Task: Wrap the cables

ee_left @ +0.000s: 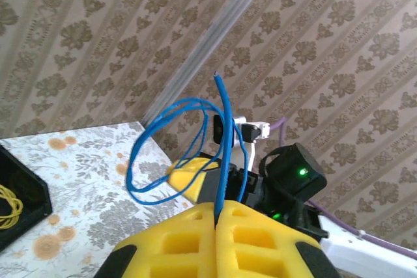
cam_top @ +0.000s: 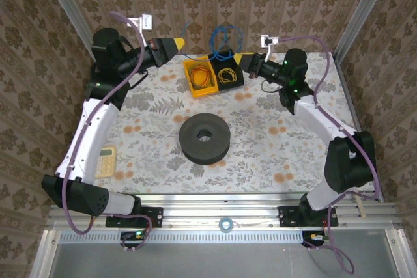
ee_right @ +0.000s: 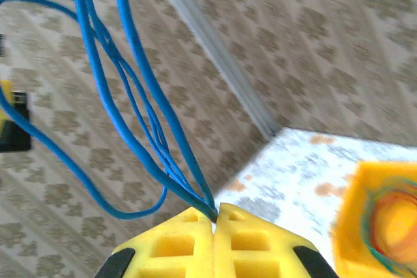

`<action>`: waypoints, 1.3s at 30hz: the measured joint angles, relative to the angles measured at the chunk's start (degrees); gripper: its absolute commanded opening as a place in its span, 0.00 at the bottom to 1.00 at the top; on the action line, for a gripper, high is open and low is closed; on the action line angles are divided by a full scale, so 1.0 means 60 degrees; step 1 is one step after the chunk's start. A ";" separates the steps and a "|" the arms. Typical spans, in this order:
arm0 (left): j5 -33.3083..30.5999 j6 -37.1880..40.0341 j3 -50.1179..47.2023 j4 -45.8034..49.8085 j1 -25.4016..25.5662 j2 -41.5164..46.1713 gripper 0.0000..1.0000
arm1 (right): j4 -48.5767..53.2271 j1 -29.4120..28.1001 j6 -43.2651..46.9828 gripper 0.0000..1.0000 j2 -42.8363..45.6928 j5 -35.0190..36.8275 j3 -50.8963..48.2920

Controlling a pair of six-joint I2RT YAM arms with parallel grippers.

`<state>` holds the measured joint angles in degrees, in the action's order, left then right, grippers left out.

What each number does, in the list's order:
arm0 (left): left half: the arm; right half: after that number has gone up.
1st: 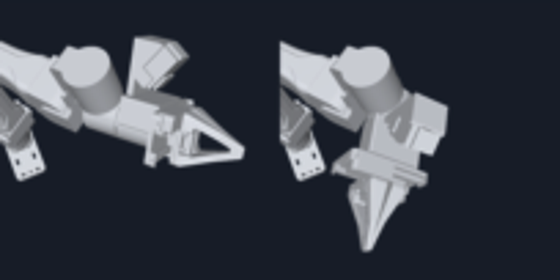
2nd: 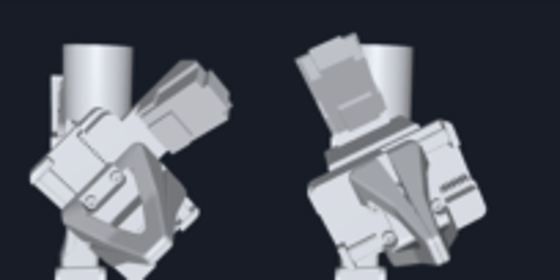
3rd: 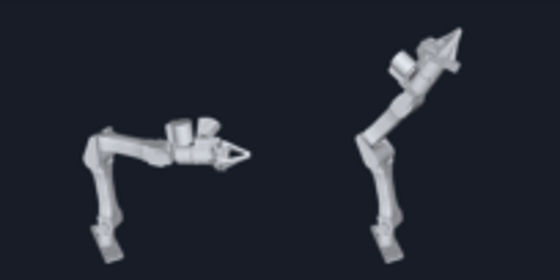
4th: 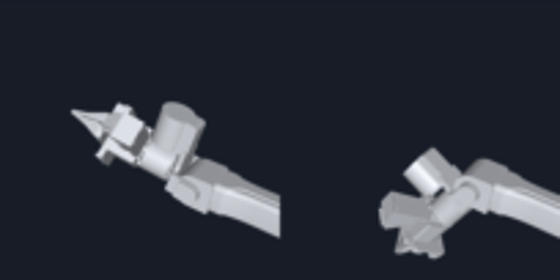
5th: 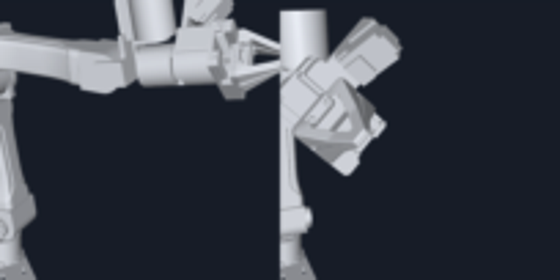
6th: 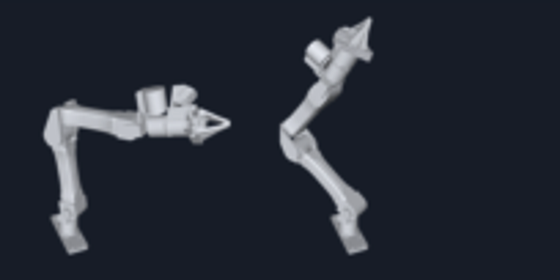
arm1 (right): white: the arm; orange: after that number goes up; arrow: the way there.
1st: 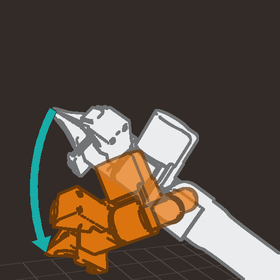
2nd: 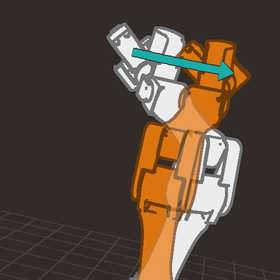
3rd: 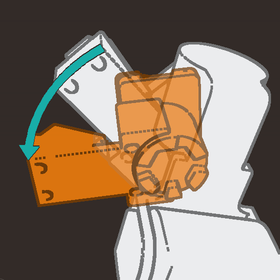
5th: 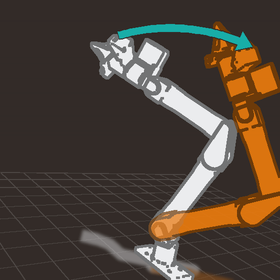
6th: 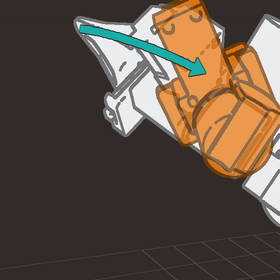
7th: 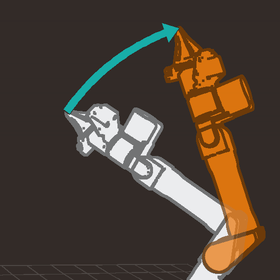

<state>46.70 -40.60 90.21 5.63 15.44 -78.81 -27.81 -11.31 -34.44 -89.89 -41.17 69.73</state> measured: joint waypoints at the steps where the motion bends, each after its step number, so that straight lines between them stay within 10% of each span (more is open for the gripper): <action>1: 0.0018 -0.0004 -0.0007 -0.0007 -0.0178 0.0000 0.00 | 0.0583 0.0138 0.0273 0.00 0.0160 0.0120 0.0000; 16: 0.0776 -0.0372 -0.1129 -0.0288 -0.3949 0.1399 0.00 | 0.4980 0.2776 0.1796 0.00 0.1137 0.1322 -0.0579; 39: 0.1832 -0.0809 -0.0506 -0.0131 -0.7355 0.1133 0.00 | 0.6047 0.5526 0.2353 0.00 -0.0401 0.2269 0.0433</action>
<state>57.69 -45.45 87.18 4.84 -28.69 -72.01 8.47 21.85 -20.32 -92.29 -27.55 72.34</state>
